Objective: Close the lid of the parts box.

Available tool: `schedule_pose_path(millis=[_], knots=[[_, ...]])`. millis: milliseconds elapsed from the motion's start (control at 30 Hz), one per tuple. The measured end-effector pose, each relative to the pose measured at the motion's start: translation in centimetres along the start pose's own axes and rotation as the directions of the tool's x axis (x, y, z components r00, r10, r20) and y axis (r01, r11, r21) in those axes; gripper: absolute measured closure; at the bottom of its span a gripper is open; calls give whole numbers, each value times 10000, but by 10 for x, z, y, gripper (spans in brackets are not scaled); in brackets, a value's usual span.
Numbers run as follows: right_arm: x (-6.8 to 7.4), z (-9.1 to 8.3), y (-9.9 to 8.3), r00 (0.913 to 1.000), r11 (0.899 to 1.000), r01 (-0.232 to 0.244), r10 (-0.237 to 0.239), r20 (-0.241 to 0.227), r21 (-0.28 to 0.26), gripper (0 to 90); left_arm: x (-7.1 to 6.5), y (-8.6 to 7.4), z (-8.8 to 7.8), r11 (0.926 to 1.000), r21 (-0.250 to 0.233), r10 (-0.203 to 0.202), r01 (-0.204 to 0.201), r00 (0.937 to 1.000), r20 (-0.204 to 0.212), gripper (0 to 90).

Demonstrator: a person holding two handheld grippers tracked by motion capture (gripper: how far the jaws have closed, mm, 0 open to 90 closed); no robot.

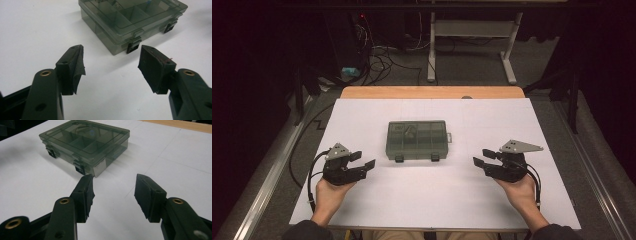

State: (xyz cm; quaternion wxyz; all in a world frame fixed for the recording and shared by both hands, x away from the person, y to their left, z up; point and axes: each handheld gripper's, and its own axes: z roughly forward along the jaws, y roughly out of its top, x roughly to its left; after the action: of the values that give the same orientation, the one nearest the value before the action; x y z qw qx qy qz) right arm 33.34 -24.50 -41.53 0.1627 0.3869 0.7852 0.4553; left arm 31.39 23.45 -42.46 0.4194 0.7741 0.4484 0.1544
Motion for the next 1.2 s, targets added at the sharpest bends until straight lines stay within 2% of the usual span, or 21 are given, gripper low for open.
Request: schedule_pose_path(millis=[400,1200], knots=[[-5,-13,-11,9998,9999,-20,23,173,-170,457,2,-7,-8,9999,-100,-62,61,10000,-78,371],[-12,-38,-39,9975,9964,-528,557,435,-661,408,2,-23,-22,9991,-400,-171,163,9997,-181,348]])
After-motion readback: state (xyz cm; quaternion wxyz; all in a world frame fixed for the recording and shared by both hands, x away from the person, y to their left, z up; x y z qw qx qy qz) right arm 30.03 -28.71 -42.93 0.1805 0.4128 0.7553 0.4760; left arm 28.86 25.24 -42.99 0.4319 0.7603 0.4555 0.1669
